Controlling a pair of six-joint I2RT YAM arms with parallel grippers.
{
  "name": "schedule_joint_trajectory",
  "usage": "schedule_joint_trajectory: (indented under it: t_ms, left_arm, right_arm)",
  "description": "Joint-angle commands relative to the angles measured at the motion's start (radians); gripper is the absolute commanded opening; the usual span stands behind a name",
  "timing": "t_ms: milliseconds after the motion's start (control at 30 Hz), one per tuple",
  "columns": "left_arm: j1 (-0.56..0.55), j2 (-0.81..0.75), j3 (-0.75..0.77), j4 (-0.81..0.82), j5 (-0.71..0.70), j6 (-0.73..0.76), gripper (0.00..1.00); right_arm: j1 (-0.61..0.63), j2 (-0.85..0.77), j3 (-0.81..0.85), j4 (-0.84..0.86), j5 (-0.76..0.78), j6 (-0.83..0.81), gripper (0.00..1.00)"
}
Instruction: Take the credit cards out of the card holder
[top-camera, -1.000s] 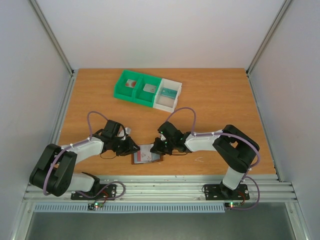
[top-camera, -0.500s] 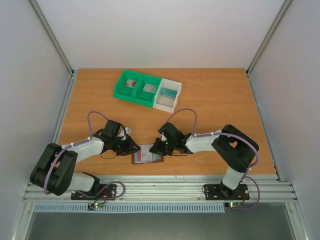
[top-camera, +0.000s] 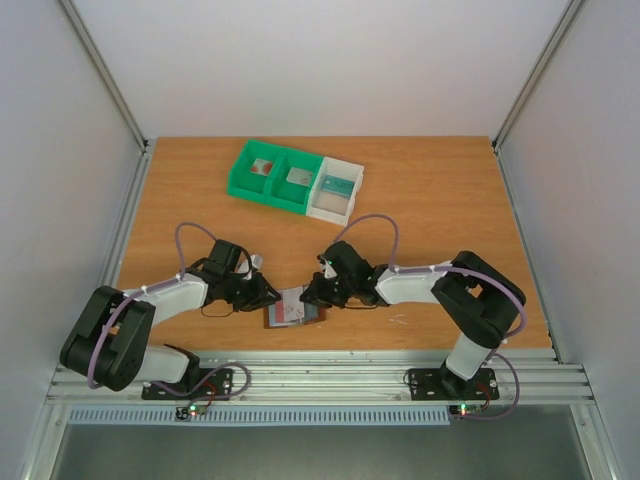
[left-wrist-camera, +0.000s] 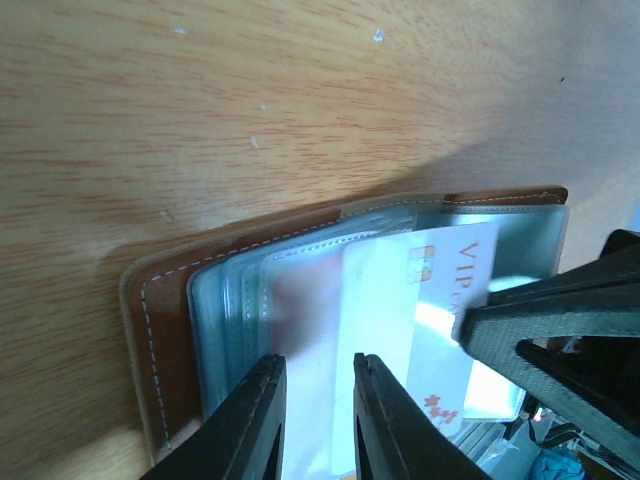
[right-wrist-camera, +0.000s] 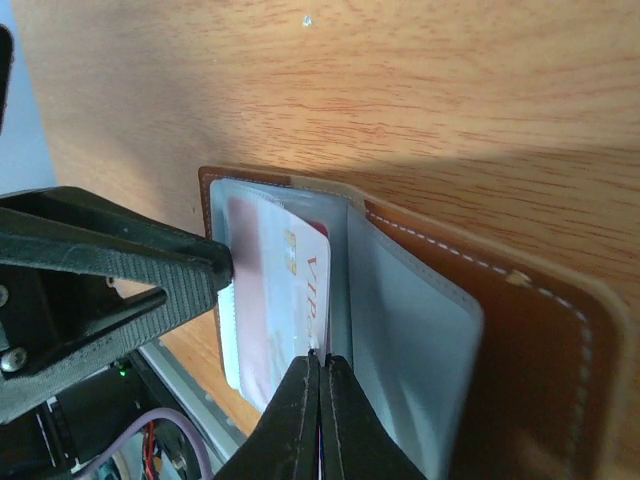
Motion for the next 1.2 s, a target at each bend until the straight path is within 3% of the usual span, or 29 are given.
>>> schedule_joint_trajectory:
  t_ms: [0, 500, 833, 1167]
  left_arm:
    - [-0.002, 0.016, -0.007, -0.033, -0.057, 0.011, 0.22]
    - [-0.002, 0.027, 0.007, -0.038, -0.066, 0.013, 0.22]
    - [-0.002, 0.027, 0.011, -0.034, -0.063, 0.001, 0.23]
    - [-0.002, -0.103, 0.065, -0.154, -0.055, 0.016, 0.39]
  right_arm:
    - [-0.02, -0.071, -0.01, -0.126, 0.061, -0.067, 0.01]
    - [-0.024, -0.197, 0.044, -0.462, 0.201, -0.2, 0.01]
    - [-0.025, -0.212, 0.057, -0.561, 0.277, -0.255, 0.01]
    - [-0.025, -0.266, 0.082, -0.515, 0.162, -0.316, 0.01]
